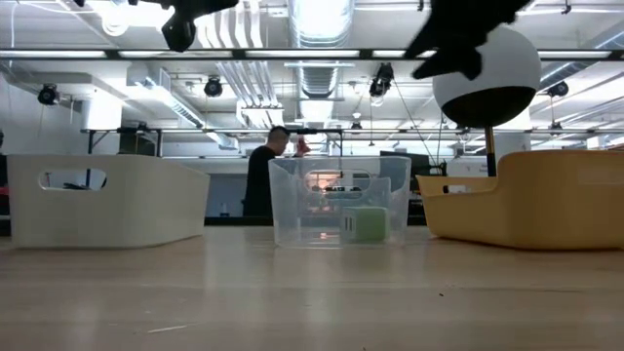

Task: Pick and place items into bin
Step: Return to Home Position

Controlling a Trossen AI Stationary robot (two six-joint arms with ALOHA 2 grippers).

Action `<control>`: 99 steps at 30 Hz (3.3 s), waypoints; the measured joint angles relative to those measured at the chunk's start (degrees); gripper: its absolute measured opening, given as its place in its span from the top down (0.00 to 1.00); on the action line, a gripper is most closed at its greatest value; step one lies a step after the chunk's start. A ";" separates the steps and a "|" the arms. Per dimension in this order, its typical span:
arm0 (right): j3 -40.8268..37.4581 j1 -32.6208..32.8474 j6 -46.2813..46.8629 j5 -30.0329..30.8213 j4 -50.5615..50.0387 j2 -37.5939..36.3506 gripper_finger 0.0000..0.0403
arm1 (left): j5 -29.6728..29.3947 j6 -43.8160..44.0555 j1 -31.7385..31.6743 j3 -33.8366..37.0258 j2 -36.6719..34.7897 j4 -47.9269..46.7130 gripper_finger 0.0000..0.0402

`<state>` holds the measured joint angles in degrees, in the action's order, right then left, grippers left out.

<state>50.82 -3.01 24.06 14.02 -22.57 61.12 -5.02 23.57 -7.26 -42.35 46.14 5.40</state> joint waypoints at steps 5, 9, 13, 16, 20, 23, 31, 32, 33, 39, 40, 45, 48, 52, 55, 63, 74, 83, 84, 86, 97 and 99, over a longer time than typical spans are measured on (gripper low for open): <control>-7.40 -4.42 2.20 -1.71 -3.04 -12.29 0.45 | 2.16 0.02 -2.26 0.62 -4.43 -2.62 0.85; -10.17 -4.87 2.87 0.85 -6.30 -21.41 0.45 | -0.29 1.46 -2.21 0.64 -9.66 -12.89 0.85; -12.16 -4.27 14.15 -0.41 -8.46 -28.34 0.45 | -4.60 9.22 -2.06 1.14 -13.38 -20.58 0.85; -14.45 -2.74 11.32 -0.83 -8.35 -32.28 0.45 | -5.17 6.57 -2.00 3.08 -14.97 -21.05 0.85; -18.22 -0.80 6.79 -0.80 -7.13 -37.03 0.45 | -5.86 4.65 -2.01 6.94 -18.83 -20.60 0.85; -22.23 -0.18 5.96 -2.35 -1.65 -41.99 0.46 | -5.20 4.57 -1.84 11.05 -23.24 -17.85 0.85; -38.19 1.19 2.73 -10.20 19.07 -54.89 0.46 | -4.36 3.54 -1.65 29.19 -34.73 -1.84 0.85; -39.75 1.19 3.01 -10.24 20.35 -56.01 0.46 | -4.30 3.54 -1.65 31.27 -35.94 -1.56 0.85; -40.88 1.17 3.25 -9.93 21.26 -57.03 0.46 | -4.30 3.48 -1.65 33.00 -37.23 -0.97 0.85; -45.22 1.14 5.94 -8.02 21.41 -59.95 0.46 | -4.30 3.04 -1.66 41.70 -43.48 -0.16 0.85; -45.67 1.17 5.68 -8.07 21.44 -59.91 0.46 | -4.27 3.04 -1.65 41.82 -44.03 -2.63 0.85; -48.06 1.14 5.59 -8.03 21.42 -59.92 0.46 | -3.56 2.97 -1.67 41.75 -42.51 0.71 0.85; -49.24 1.14 5.57 -8.04 21.41 -59.65 0.46 | -3.93 2.99 -0.77 41.75 -41.87 2.40 0.85; -49.32 1.33 5.57 -8.02 21.44 -58.71 0.46 | -4.73 2.98 4.51 41.86 -42.84 2.13 0.85; -49.83 2.41 5.56 -8.00 23.08 -60.22 0.46 | -4.74 2.99 9.01 41.88 -41.46 2.11 0.85; -50.31 5.14 5.55 -8.03 24.39 -60.58 0.46 | -4.67 2.97 13.20 41.93 -37.36 2.65 0.85; -50.31 5.12 5.53 -8.02 24.04 -56.34 0.46 | -4.70 2.98 13.05 41.97 -32.71 0.91 0.85; -50.29 5.12 5.53 -8.02 24.02 -56.17 0.46 | -4.68 2.97 12.85 42.01 -35.75 1.69 0.85; -50.29 5.12 5.53 -8.02 24.03 -56.19 0.46 | -4.68 2.97 12.81 42.01 -36.48 1.73 0.85; -50.29 5.12 5.53 -8.02 24.09 -56.27 0.46 | -4.64 2.97 12.31 42.01 -38.13 1.58 0.85; -50.29 5.10 5.53 -8.02 24.07 -57.90 0.46 | -4.74 2.99 7.32 42.08 -43.68 1.39 0.85; -50.29 5.11 5.53 -8.01 24.08 -57.90 0.46 | -4.72 2.98 7.32 42.08 -43.70 1.45 0.85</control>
<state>0.54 2.09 29.58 6.02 1.51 3.22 -9.74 26.55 0.05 -0.27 2.44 6.85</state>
